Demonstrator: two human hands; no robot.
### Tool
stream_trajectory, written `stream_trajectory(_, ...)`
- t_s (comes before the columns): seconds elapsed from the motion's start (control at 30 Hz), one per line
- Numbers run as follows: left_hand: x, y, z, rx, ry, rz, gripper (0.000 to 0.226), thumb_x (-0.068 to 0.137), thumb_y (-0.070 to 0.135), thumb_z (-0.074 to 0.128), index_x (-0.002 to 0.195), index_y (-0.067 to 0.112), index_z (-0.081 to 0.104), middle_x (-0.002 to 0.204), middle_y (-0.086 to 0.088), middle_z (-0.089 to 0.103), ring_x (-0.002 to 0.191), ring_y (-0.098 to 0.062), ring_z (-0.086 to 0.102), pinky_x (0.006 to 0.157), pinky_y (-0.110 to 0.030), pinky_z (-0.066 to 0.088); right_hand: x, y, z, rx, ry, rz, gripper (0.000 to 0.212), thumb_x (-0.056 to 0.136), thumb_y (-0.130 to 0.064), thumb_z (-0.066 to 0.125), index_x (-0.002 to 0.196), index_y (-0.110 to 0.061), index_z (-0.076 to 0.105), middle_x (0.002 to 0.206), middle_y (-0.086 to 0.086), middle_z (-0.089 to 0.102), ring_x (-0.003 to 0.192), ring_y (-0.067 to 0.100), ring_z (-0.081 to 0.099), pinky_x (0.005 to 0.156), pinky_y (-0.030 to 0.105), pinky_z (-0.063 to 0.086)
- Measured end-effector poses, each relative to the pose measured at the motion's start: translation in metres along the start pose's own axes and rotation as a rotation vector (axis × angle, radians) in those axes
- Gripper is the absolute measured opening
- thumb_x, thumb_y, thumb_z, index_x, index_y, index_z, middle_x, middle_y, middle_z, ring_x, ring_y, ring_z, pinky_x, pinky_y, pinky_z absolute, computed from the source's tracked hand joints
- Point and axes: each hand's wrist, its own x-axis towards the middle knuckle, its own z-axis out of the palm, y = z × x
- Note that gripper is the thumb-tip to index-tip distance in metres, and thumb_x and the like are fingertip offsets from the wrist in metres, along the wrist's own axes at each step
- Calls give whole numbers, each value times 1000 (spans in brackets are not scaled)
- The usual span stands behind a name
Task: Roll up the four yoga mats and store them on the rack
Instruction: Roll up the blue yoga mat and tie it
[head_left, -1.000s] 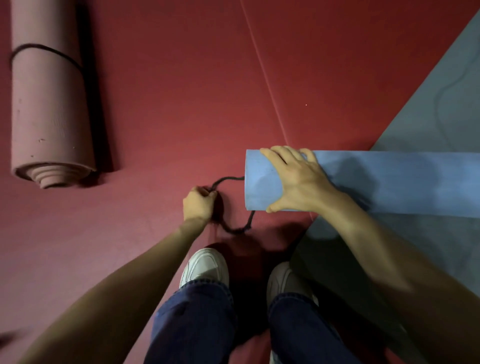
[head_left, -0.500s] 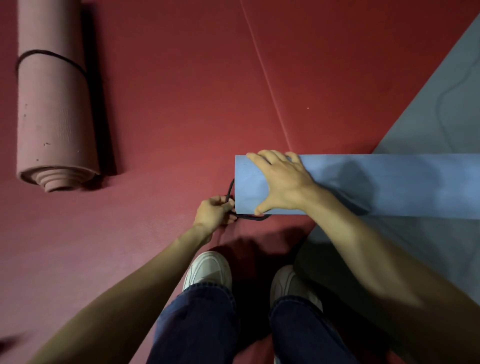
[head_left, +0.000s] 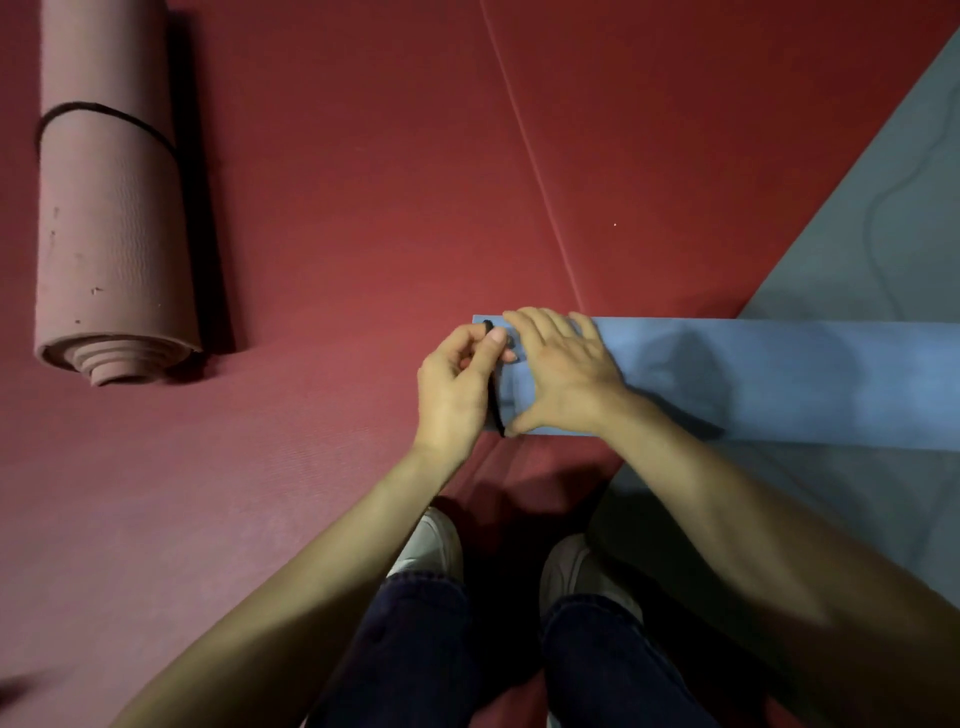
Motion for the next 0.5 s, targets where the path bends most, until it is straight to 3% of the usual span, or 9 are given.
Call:
stream_trajectory(0.07, 14, -6, -3, 193, -2, 52, 21, 92, 31, 58, 75, 28, 68, 76, 10, 71, 94, -22, 61, 98, -40, 39, -5, -3, 5, -39, 45, -1, 119, 53, -61, 77, 146, -16, 17, 149, -2, 24, 139, 15, 19, 114, 39, 9)
stream_trajectory(0.17, 26, -5, -2, 130, -65, -61, 22, 91, 35, 57, 74, 27, 67, 80, 6, 73, 95, -22, 65, 103, -53, 37, -9, -5, 9, -66, 73, 6, 117, 54, -61, 77, 145, -13, 20, 150, 1, 23, 141, 17, 18, 115, 41, 7)
stream_trajectory(0.27, 42, -4, 5, 58, -29, -185, 26, 94, 22, 57, 70, 17, 63, 69, 6, 68, 73, -14, 62, 89, -42, 48, -9, -7, 11, -71, 74, 18, 121, 55, -60, 77, 148, -12, 17, 152, 3, 22, 142, 18, 16, 115, 41, 5)
stream_trajectory(0.4, 67, 8, 14, -52, -37, -413, 22, 90, 13, 63, 68, 14, 62, 67, -1, 61, 65, -16, 56, 67, -25, 51, -15, -7, 18, -48, 107, 22, 124, 55, -58, 79, 150, -13, 14, 155, 2, 19, 144, 18, 14, 115, 41, 0)
stream_trajectory(0.43, 73, 10, 14, -52, -69, -446, 19, 88, 12, 65, 69, 13, 64, 69, -3, 63, 67, -16, 58, 69, -23, 53, -17, -8, 20, -40, 125, 16, 124, 54, -57, 80, 150, -13, 15, 155, 3, 21, 144, 18, 15, 114, 41, 0)
stream_trajectory(0.5, 79, 9, 12, 44, -131, -404, 17, 80, 27, 72, 66, 18, 71, 71, -2, 69, 83, -20, 63, 95, -35, 49, -18, -7, 22, -24, 126, 3, 125, 53, -58, 80, 150, -12, 17, 154, 4, 22, 144, 19, 15, 115, 42, 1)
